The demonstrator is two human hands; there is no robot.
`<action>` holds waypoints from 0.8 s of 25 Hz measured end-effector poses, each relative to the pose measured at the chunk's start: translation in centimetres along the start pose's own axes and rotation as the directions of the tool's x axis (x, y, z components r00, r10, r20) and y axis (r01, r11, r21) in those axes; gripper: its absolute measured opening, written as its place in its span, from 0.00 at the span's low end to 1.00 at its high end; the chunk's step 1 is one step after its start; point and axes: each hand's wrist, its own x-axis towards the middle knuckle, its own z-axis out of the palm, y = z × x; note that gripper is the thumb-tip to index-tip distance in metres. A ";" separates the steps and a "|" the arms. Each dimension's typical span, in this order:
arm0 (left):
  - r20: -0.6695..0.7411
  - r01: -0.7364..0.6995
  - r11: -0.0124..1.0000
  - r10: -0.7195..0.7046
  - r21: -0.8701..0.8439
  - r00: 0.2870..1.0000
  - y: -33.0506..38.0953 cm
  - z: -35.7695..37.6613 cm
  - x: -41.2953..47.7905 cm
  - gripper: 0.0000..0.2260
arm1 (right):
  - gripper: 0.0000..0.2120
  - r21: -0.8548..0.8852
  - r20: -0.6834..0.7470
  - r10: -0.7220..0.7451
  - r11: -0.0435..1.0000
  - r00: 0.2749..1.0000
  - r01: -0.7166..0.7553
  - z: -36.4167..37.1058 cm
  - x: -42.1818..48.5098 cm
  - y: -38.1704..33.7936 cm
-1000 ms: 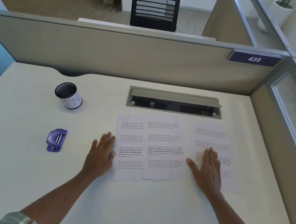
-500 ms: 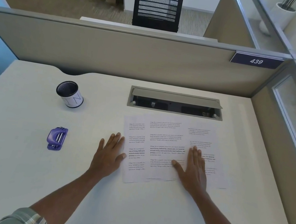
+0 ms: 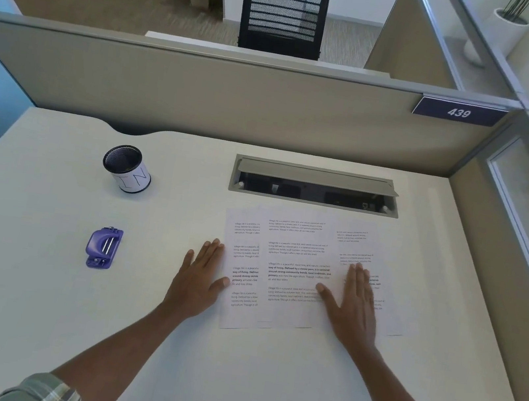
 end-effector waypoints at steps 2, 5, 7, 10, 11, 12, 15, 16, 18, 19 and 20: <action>0.023 -0.018 1.000 0.018 -0.005 1.000 -0.5 -0.2 -0.1 0.38 | 0.50 0.002 -0.029 0.080 0.997 0.996 -0.080 -0.9 0.2 2.1; 0.058 -0.043 0.999 0.042 0.017 0.997 -0.9 -0.1 -0.1 0.41 | 0.51 0.005 -0.020 0.181 0.984 0.983 -0.181 -1.6 -0.1 4.8; 0.062 -0.045 0.999 0.043 0.029 0.997 -0.8 0.1 -0.1 0.41 | 0.50 -0.019 0.019 0.201 0.979 0.979 -0.201 -1.4 -0.6 5.6; 0.059 -0.043 0.998 0.041 0.036 0.997 -0.6 0.2 -0.1 0.41 | 0.48 0.001 0.033 0.201 0.980 0.979 -0.201 -0.7 -1.1 5.2; 0.062 -0.042 0.999 0.040 0.031 0.997 -0.6 0.2 -0.1 0.41 | 0.48 0.021 0.032 0.206 0.978 0.978 -0.207 -0.6 -1.2 4.8; 0.064 -0.040 0.999 0.038 0.026 0.997 -0.5 0.2 -0.1 0.41 | 0.48 0.037 0.030 0.211 0.977 0.977 -0.212 -0.4 -1.3 4.4; 0.065 -0.037 0.999 0.035 0.031 0.997 -0.4 0.2 -0.1 0.41 | 0.48 0.057 0.025 0.216 0.975 0.976 -0.217 0.0 -1.6 3.6; 0.066 -0.037 0.999 0.035 0.033 0.997 -0.4 0.2 -0.1 0.41 | 0.47 0.060 0.026 0.216 0.974 0.976 -0.217 0.1 -1.6 3.4; 0.068 -0.035 0.999 0.033 0.032 0.997 -0.4 0.2 -0.2 0.41 | 0.47 0.066 0.027 0.214 0.974 0.976 -0.216 0.5 -1.8 3.0; 0.070 -0.033 0.999 0.030 0.036 0.997 -0.4 0.2 -0.2 0.41 | 0.47 0.074 0.029 0.213 0.974 0.977 -0.214 0.6 -1.8 2.7; 0.074 -0.031 0.999 0.027 0.043 0.997 -0.3 0.2 -0.2 0.41 | 0.47 0.082 0.032 0.211 0.974 0.977 -0.213 0.8 -1.9 2.4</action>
